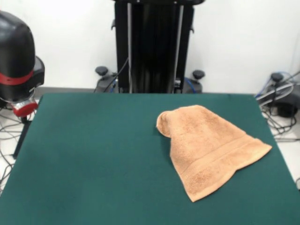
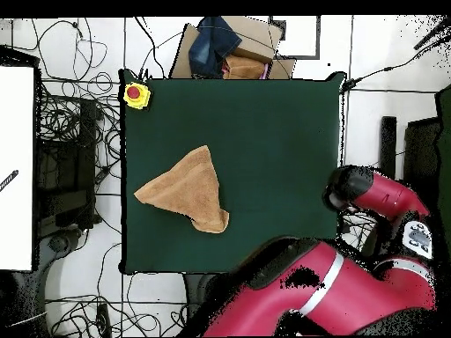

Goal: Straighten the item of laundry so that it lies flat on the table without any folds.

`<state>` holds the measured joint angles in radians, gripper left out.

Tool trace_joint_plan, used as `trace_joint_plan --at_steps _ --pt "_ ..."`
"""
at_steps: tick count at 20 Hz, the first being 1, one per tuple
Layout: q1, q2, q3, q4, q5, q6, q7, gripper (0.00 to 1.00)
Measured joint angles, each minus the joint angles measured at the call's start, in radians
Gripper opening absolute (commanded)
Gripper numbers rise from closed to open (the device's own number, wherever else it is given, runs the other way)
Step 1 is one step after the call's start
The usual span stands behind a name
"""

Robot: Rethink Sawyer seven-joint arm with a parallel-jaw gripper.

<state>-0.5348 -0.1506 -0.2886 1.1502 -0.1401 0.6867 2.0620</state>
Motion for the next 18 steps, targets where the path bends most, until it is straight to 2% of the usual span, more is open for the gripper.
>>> trace_joint_plan --at_steps 12,18 --pt "0.007 0.033 0.062 -0.052 -0.014 0.0 0.0 1.0" --pt "0.039 -0.032 0.065 -0.002 -0.014 0.025 0.0 1.0"
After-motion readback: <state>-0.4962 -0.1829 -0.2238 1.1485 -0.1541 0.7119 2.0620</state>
